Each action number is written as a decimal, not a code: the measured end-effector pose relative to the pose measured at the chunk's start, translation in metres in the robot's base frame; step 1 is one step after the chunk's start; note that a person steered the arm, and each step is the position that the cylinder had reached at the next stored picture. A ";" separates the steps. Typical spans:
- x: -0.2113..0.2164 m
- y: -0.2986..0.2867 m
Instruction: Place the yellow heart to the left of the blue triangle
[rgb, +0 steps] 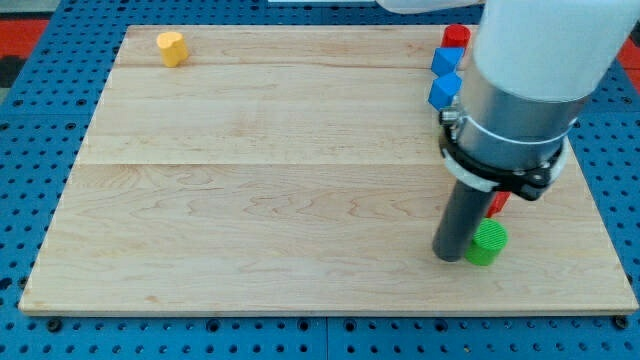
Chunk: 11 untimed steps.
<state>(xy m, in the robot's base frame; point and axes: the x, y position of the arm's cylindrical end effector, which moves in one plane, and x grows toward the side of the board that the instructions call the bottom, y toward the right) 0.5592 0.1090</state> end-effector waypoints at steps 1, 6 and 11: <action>-0.022 -0.117; -0.305 -0.337; -0.368 -0.291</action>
<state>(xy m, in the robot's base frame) 0.1915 -0.1821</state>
